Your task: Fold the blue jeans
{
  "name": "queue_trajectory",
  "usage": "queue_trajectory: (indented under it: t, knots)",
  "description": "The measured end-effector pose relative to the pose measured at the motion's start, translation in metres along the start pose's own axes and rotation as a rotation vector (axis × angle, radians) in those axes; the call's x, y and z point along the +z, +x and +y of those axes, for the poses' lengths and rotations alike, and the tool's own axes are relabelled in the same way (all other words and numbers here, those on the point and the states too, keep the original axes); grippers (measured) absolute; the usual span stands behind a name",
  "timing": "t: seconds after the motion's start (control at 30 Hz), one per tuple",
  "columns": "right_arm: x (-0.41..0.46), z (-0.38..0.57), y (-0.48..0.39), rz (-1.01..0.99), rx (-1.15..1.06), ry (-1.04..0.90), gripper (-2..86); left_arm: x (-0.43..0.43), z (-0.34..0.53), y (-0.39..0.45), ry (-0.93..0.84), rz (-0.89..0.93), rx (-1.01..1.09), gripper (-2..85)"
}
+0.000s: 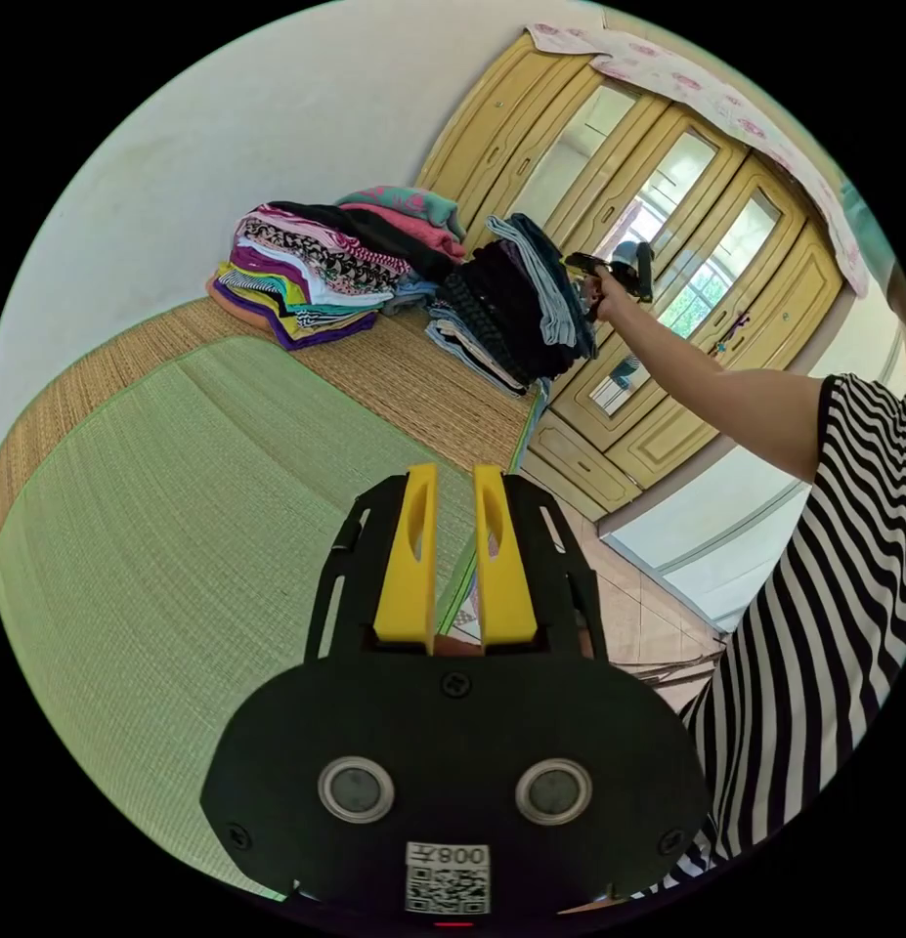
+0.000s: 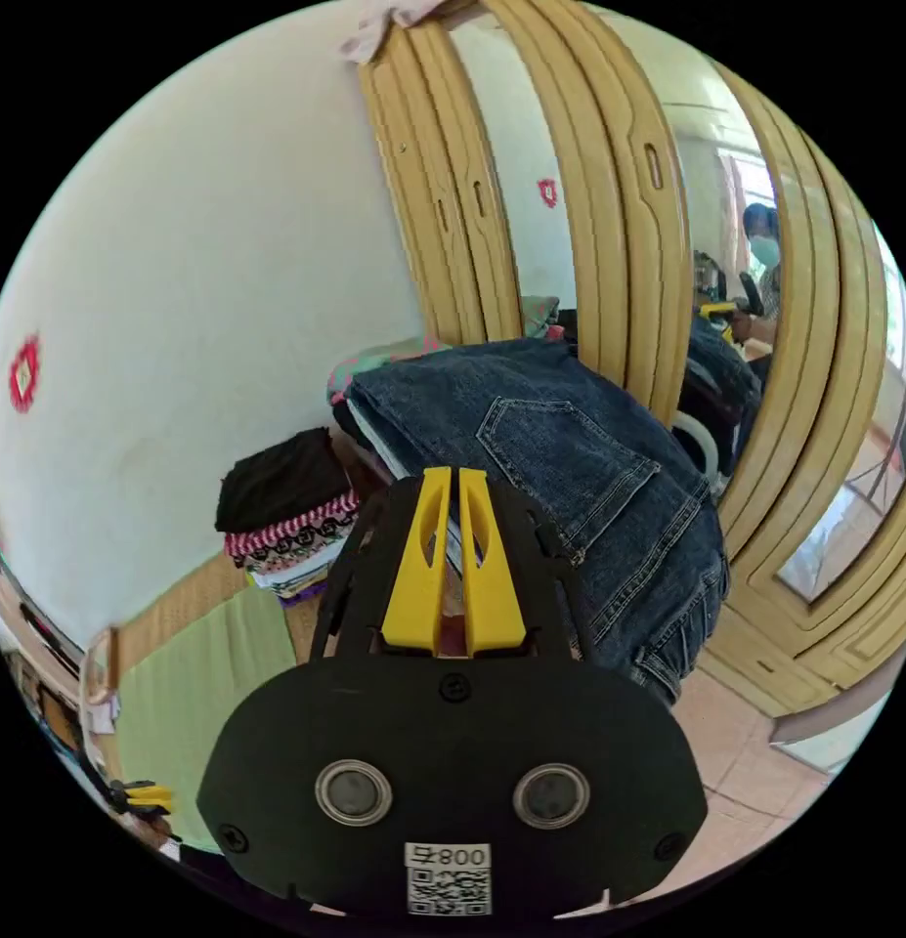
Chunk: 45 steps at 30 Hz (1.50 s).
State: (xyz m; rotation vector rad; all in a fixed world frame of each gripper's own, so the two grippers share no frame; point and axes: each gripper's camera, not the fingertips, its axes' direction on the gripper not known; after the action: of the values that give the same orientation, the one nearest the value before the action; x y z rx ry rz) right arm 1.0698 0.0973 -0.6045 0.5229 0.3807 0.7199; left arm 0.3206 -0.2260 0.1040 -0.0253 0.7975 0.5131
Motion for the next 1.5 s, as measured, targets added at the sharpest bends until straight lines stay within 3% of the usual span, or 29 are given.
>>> queue_trajectory:
  t: [0.13, 0.3, 0.7, 0.93, 1.33, 1.5]
  knots:
    - [-0.036, -0.013, 0.05, -0.203, 0.145, 0.083, -0.2, -0.009, 0.002, 0.0, 0.012, 0.011, 0.016, 6.7]
    - [-0.078, -0.026, 0.061, -0.377, 0.124, 0.165, -0.4, -0.029, 0.006, 0.0, 0.039, 0.021, 0.03, 6.5]
    - [-0.134, -0.012, -0.04, -0.856, -0.068, 0.196, -0.3, -0.139, 0.041, -0.005, 0.21, -0.013, 0.059, 8.7]
    - [-0.107, 0.063, -0.132, -1.082, -0.089, 0.023, 2.3, -0.24, 0.1, -0.027, 0.322, -0.127, 0.013, 10.3]
    - [-0.055, 0.216, -0.344, -1.422, -0.118, -0.371, 5.3, -0.384, 0.26, -0.126, 0.398, -0.26, -0.31, 16.2]
    - [-0.047, 0.258, -0.423, -1.452, -0.168, -0.458, 5.0, -0.43, 0.307, -0.177, 0.494, -0.149, -0.345, 15.6]
